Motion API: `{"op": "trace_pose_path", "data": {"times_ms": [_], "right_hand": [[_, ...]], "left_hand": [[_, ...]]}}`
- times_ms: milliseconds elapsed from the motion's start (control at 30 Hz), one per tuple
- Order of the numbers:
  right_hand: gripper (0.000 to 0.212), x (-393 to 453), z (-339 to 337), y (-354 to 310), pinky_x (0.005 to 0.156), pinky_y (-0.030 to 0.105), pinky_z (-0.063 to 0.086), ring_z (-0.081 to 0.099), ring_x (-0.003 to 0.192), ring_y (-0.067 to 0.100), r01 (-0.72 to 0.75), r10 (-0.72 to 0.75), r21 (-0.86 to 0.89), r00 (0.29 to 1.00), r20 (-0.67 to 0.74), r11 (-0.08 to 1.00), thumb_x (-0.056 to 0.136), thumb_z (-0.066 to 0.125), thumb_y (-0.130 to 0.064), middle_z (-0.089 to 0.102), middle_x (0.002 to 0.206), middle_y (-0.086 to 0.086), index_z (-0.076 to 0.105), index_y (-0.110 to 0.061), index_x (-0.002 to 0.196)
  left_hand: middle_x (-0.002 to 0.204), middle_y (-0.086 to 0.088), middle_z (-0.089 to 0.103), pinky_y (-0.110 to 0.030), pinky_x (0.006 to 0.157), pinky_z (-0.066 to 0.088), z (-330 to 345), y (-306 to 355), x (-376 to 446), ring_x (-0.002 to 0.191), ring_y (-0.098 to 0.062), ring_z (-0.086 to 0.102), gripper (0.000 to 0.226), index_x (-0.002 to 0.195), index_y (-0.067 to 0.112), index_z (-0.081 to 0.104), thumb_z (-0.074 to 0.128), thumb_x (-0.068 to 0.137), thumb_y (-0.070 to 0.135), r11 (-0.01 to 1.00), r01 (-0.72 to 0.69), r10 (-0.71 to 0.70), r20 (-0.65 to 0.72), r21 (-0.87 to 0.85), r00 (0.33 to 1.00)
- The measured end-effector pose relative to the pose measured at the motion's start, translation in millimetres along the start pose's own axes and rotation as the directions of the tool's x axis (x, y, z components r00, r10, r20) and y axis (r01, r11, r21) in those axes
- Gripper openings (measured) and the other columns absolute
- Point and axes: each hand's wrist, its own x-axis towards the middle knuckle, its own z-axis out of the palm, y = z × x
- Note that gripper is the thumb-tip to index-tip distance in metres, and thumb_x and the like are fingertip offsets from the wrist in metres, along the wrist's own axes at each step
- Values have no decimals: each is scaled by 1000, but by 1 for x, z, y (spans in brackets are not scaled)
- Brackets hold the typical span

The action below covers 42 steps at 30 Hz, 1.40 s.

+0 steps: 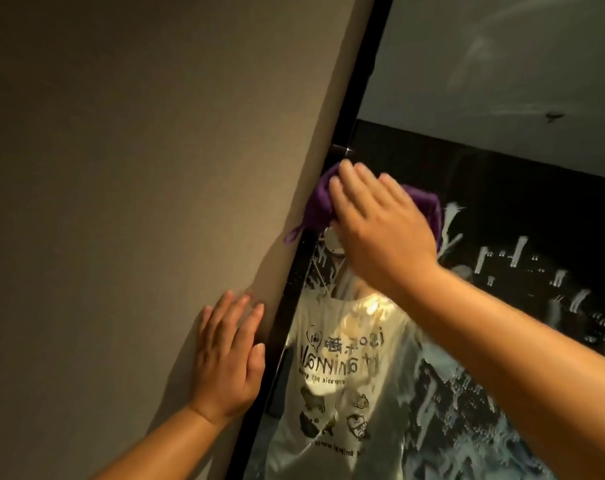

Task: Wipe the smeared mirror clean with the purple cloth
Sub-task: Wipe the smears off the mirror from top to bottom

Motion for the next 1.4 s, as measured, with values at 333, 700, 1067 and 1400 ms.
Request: {"op": "trace_pose_path", "data": {"times_ms": [333,700,1067,1400], "right_hand": [[44,-139,6,-66,111,41,40,55,130,24,567,-606,235,779,158,790,95,47,-25,56,142,4,54,-19,138],[38,81,-38,39,93,47,49,56,119,35,21,-4,75,977,-214,997,96,58,-21,60,134,8,56,-17,134],[40,-116,37,-123,99,38,40,48,127,26,551,-578,242,814,59,799,97,51,-27,52,145,0,57,-20,136],[32,5,-60,98,94,43,44,59,112,35,-97,140,166,953,-269,981,100,53,-21,62,132,15,59,-9,129]], "left_hand": [[152,-14,41,-55,116,22,-13,5,1,146,-31,28,53,145,13,39,37,94,29,997,17,-22,73,71,997],[146,-20,46,-48,118,19,-8,6,3,140,-36,33,51,133,0,53,39,89,22,999,52,-52,39,10,998],[146,-13,48,-17,119,17,-47,-14,9,141,-18,33,53,139,-2,50,34,90,10,997,43,-29,207,-65,978],[156,-12,35,-40,120,22,-44,36,61,146,-23,29,63,147,3,41,30,93,35,991,120,-108,177,-55,978]]}}
